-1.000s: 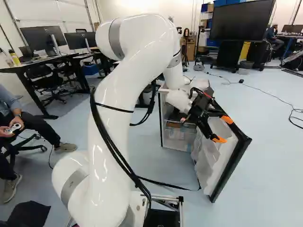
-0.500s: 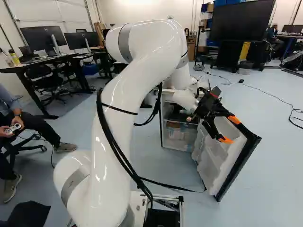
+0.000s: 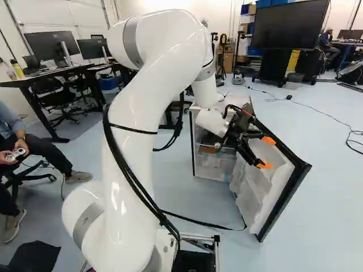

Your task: Open the fridge door

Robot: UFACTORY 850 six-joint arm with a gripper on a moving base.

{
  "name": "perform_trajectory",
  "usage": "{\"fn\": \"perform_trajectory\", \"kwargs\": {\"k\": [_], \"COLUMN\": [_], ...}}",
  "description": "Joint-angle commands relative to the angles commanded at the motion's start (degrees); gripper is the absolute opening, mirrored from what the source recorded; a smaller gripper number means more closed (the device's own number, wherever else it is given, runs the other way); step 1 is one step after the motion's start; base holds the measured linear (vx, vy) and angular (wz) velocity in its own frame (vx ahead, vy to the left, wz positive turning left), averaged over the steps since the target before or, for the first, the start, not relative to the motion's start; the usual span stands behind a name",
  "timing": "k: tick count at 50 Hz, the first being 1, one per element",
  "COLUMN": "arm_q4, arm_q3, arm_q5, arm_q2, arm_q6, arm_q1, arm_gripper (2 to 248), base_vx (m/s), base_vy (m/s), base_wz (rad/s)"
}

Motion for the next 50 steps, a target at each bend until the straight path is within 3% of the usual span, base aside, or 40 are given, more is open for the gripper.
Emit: {"fn": "perform_trajectory", "kwargs": {"k": [35, 50], "arm_q4": [-14.3, -15.7], "arm_q3": [12.2, 13.9], "arm_q5": [-4.0, -4.4], "arm_q2": [7.7, 8.9], "arm_q6": [0.0, 0.0], "arm_q1": [6.1, 7.1], "arm_gripper": [247, 247], "base_vx": [0.000, 0.000], "base_vy": [0.000, 0.000], "base_wz": [0.000, 0.000]}}
